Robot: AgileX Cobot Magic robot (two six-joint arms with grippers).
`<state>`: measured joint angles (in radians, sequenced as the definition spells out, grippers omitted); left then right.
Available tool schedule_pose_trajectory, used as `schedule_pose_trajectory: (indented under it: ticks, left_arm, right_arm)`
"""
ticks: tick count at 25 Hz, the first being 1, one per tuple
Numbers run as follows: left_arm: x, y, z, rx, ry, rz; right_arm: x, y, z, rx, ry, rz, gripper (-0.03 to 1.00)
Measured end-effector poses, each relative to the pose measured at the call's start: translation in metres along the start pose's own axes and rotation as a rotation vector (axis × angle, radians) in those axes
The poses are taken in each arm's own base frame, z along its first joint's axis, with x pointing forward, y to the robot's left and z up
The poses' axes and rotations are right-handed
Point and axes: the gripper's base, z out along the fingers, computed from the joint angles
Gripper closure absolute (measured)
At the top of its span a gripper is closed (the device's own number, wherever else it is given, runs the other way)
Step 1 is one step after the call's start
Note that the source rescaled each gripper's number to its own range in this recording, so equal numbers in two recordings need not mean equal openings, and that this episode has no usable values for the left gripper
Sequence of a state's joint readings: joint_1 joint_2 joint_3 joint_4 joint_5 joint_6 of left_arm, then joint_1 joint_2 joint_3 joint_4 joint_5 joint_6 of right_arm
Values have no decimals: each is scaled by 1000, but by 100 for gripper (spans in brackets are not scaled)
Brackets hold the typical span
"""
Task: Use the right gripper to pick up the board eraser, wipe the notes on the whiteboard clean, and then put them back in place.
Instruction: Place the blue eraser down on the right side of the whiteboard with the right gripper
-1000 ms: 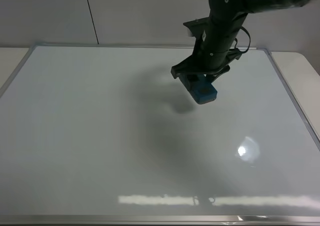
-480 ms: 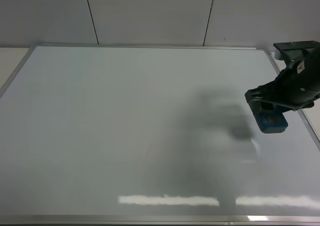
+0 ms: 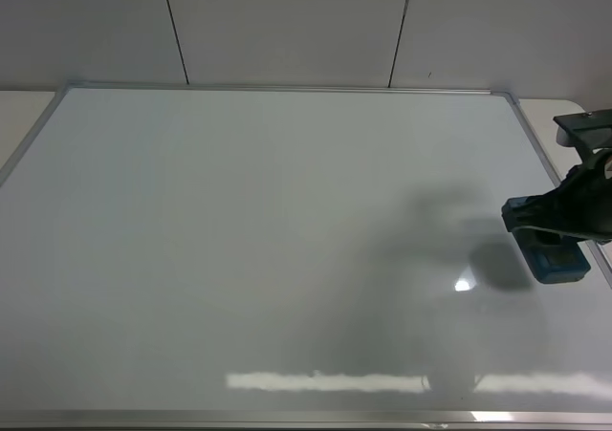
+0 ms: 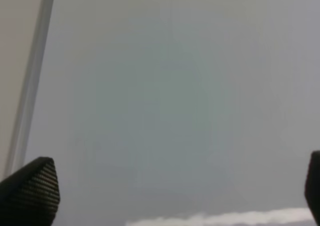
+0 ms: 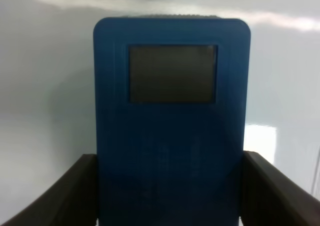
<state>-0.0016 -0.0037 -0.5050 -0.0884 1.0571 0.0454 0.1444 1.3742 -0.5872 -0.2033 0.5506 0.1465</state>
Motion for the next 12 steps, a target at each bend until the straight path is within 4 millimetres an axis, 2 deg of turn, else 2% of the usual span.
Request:
schedule_pose_trajectory:
  ticks: [8, 12]
  left_arm:
    - [0, 0, 0, 0, 0, 0]
    - [0, 0, 0, 0, 0, 0]
  right_arm:
    - [22, -1, 13, 32, 18, -25, 95]
    - [23, -1, 15, 39, -11, 5, 95]
